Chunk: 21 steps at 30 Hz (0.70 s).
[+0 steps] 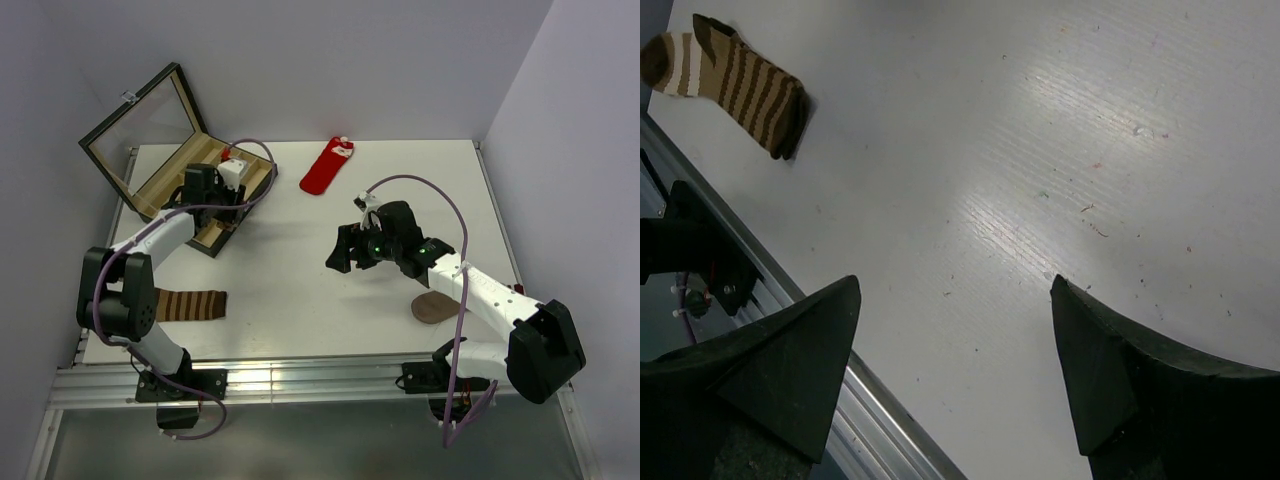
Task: Roll the socks
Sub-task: Place the sock in the storage box.
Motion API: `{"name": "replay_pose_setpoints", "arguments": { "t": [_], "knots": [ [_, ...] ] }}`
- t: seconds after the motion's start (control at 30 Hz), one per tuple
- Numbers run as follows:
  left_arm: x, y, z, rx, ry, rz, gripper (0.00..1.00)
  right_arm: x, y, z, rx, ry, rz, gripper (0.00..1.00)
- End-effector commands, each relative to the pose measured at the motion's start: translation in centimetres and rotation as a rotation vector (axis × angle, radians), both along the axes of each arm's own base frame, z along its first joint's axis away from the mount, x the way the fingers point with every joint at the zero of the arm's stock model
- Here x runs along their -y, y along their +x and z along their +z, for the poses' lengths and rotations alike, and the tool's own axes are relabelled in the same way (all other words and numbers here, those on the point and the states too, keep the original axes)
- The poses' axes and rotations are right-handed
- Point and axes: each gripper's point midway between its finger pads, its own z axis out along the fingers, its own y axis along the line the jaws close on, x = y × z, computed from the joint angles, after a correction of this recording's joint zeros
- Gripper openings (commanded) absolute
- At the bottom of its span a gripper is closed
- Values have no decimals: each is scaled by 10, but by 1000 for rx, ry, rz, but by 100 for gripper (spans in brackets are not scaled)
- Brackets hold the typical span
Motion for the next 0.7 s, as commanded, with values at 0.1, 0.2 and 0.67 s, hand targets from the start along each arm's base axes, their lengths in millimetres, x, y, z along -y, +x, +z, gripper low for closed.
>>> {"name": "replay_pose_setpoints", "arguments": {
  "t": [0.1,0.2,0.67],
  "knots": [
    [14,4,18,-54,-282,-67,0,0,4,13,54,27,4,84],
    [-7,6,7,-147,-326,-31,0,-1,3,12,47,31,5,83],
    [-64,12,-29,-290,-211,144,0,-1,4,12,52,33,4,84]
  ]
}}
